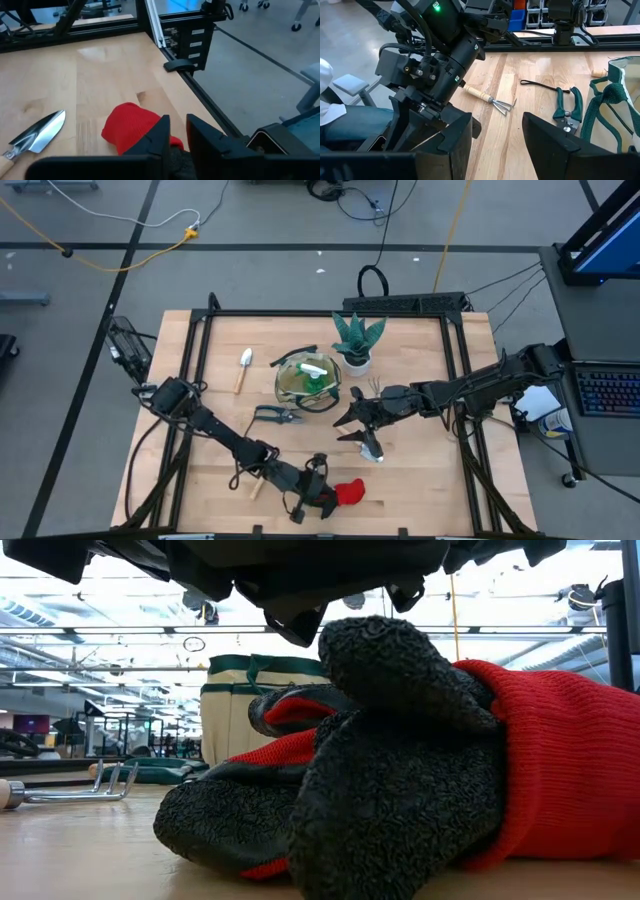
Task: Pick & Place Garden tools in Gardening bag
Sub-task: Put the red gloves into the white gardening bag
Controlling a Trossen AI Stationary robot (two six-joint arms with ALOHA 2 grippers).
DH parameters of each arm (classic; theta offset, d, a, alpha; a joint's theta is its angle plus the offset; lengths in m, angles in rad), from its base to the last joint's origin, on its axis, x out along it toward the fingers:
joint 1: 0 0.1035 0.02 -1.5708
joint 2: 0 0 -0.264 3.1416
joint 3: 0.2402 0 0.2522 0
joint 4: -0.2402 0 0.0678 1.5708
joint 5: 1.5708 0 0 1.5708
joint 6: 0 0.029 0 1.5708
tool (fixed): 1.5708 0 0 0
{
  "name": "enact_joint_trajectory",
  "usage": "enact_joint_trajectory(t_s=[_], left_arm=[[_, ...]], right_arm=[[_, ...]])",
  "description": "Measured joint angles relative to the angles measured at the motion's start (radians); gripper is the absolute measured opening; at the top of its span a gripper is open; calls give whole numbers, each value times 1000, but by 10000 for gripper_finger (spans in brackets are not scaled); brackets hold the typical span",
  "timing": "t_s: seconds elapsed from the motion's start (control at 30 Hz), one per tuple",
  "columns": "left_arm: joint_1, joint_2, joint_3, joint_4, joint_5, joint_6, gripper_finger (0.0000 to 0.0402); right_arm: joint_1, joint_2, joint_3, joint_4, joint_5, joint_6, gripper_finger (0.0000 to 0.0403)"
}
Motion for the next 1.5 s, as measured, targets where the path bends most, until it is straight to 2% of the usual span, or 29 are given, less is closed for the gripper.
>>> enact_joint_trajectory(t_s=[0.2,0.3,0.57,0.87,1.07,1.23,1.37,1.5], left_arm=[[7,0,0,0,-20,-33,147],[6,0,0,-33,-10,-101,164],[-2,0,0,-262,-9,-207,156],[11,0,0,-327,-25,-224,152],[11,0,0,-277,-38,-156,152],[31,0,0,-296,-65,-137,170],[49,19,0,-320,-9,-163,191],[52,50,1,-307,28,-192,190]], right_arm=[[0,0,0,0,0,0,167],[0,0,0,0,0,0,167],[18,0,0,0,0,-5,167],[28,0,0,0,0,-2,167],[28,0,0,0,0,-5,167],[28,0,0,-1,0,-7,167],[28,0,0,0,0,-7,167],[28,0,0,-5,0,-11,167]])
